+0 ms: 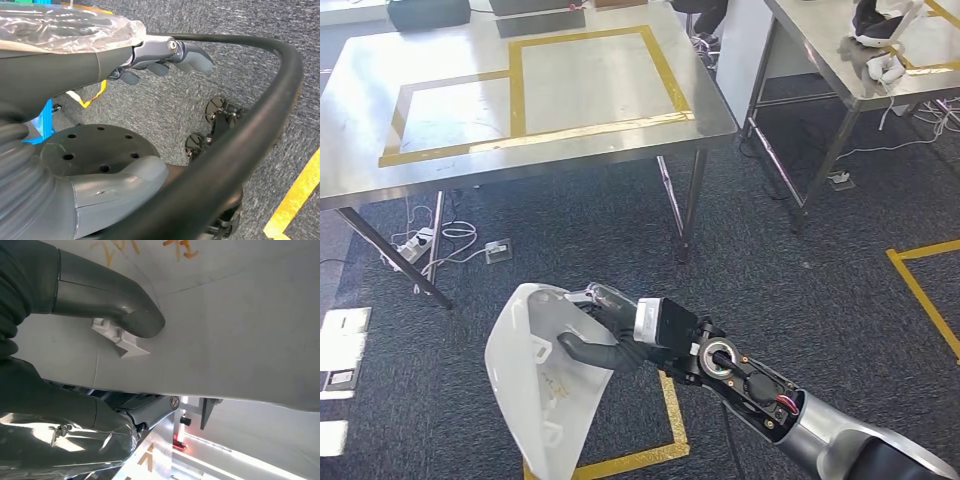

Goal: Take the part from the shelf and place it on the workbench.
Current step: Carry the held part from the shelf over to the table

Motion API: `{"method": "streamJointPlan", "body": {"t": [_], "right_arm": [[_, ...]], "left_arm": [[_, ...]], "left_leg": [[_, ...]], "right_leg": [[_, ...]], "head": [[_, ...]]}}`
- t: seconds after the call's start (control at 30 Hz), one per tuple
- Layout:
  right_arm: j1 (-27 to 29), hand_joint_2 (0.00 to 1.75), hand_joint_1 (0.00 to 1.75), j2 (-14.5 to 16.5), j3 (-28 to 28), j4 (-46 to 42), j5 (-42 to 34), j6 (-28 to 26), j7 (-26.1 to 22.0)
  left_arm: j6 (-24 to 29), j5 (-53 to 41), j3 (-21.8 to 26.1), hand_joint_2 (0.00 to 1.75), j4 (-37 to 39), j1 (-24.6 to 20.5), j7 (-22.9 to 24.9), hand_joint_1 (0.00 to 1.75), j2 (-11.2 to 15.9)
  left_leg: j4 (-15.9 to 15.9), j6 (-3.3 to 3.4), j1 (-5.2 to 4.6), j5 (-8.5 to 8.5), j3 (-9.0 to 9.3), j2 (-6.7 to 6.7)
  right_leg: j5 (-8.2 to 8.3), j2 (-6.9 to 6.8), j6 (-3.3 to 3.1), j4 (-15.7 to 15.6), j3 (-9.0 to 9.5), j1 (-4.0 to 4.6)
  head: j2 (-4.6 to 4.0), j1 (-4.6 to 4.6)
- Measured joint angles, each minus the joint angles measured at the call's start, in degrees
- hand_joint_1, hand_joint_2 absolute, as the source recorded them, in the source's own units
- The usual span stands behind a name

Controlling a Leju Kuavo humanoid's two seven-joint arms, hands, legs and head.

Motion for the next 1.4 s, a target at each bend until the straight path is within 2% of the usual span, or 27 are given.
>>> {"method": "streamJointPlan", "body": {"t": [1.4], "right_arm": [[1.27, 1.75, 1.75, -0.02, -0.97, -0.02, 0.0, -1.5, -0.09]], "left_arm": [[-0.09, -0.85, 0.0, 1.75, 0.0, 0.0, -0.68, 0.0, 0.01]], "left_leg": [[0.0, 0.0, 0.0, 0.0, 0.03, 0.01]], "right_leg": [[0.0, 0.01, 0.0, 0.0, 0.0, 0.0]], "head": [[0.0, -0.01]]}}
